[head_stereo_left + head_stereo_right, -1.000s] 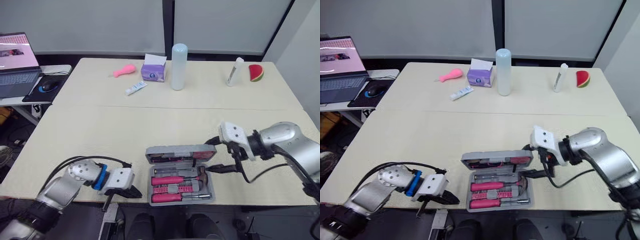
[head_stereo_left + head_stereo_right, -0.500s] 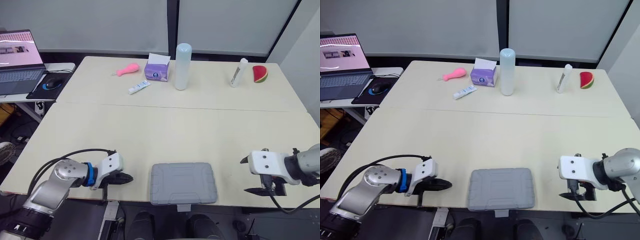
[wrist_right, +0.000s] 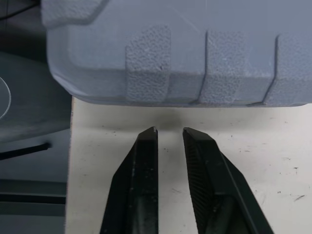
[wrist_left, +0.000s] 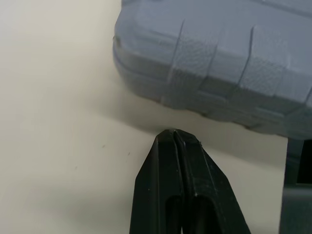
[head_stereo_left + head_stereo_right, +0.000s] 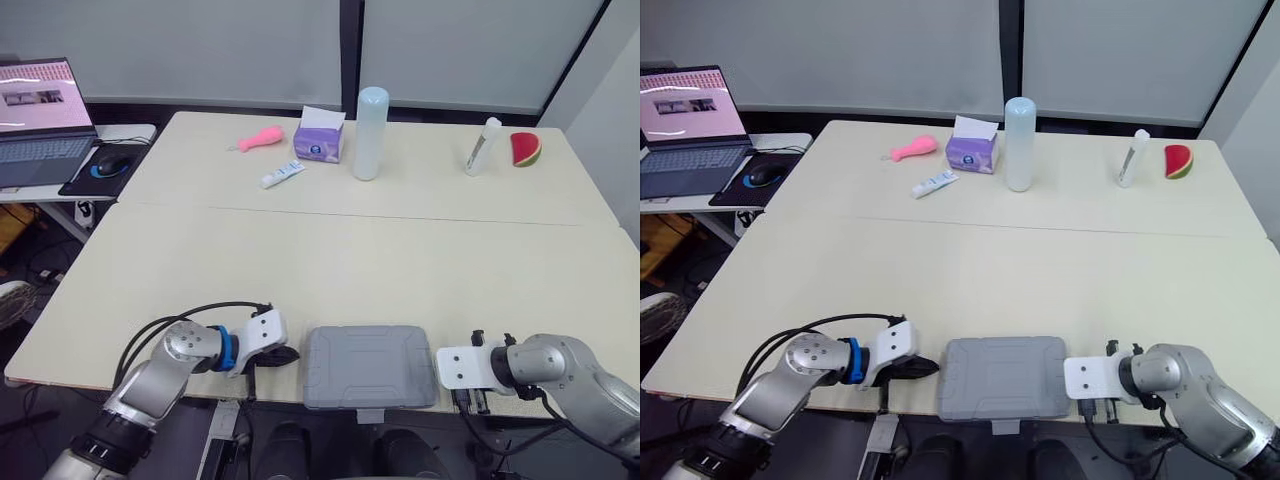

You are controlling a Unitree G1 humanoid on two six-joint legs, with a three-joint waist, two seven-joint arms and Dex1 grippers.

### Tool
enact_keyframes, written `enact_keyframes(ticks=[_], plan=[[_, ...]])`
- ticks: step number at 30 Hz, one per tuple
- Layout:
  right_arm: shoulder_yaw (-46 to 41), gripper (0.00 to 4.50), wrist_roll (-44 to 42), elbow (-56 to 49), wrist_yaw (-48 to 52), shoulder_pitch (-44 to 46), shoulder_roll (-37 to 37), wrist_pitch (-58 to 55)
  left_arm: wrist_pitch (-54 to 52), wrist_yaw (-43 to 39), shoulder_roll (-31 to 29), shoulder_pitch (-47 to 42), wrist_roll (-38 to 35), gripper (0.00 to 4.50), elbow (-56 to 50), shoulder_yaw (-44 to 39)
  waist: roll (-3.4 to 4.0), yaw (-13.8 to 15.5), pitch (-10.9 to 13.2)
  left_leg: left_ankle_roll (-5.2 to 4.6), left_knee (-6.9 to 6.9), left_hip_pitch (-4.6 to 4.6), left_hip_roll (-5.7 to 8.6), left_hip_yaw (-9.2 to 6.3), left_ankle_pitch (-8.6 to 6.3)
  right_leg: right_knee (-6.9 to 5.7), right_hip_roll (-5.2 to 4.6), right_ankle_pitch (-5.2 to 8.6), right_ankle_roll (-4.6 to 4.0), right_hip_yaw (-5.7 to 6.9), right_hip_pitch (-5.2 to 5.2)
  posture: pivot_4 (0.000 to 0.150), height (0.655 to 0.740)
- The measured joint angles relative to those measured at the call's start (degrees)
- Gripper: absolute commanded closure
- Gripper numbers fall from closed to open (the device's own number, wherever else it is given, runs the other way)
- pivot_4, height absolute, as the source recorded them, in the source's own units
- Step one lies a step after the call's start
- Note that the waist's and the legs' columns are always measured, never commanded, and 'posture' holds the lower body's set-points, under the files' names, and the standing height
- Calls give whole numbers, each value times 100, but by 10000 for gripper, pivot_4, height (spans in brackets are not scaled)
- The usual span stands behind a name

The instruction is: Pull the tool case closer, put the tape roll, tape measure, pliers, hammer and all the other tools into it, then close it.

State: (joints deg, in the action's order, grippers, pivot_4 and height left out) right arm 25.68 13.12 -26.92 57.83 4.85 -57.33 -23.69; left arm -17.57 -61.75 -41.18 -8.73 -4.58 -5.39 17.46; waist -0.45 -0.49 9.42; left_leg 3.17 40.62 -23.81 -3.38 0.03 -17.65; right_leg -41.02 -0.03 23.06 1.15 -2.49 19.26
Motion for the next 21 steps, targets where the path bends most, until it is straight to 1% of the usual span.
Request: enact_keyframes(ticks=[1, 2, 4, 13, 21], plan=[[34, 44653, 33, 50, 41, 53, 52, 31, -5, -10, 17, -38, 21, 45000, -1, 50, 0, 5, 0, 0, 0, 1, -1, 0, 0, 0, 0, 0, 0, 0, 0, 1500, 7075], [46, 44865, 41, 85, 82, 95, 134, 51, -11, -19, 37, -68, 43, 45000, -1, 79, 0, 10, 0, 0, 0, 1, -2, -1, 0, -2, 1, 0, 0, 0, 0, 1500, 7075], [67, 44865, 42, 93, 124, 152, 253, 66, -53, -31, 53, -130, 81, 45000, 2, 129, 1, 16, 0, 0, 1, 1, -1, -1, 0, -3, 1, 0, 0, 0, 0, 1500, 7075], [29, 44865, 132, 122, 367, 159, 285, -24, -106, -67, 248, -422, 239, 45000, 188, 216, 0, 47, -1, 0, 9, -1, 2, -4, 0, -4, -2, 0, 0, 4, -6, 1500, 7075], [-15, 44865, 131, 31, 468, 117, 308, -241, -113, -54, 303, -442, 269, 45000, 199, 218, -1, 46, -1, 0, 10, -1, 2, -4, 0, -5, -3, 0, 0, 4, -6, 1500, 7075]])
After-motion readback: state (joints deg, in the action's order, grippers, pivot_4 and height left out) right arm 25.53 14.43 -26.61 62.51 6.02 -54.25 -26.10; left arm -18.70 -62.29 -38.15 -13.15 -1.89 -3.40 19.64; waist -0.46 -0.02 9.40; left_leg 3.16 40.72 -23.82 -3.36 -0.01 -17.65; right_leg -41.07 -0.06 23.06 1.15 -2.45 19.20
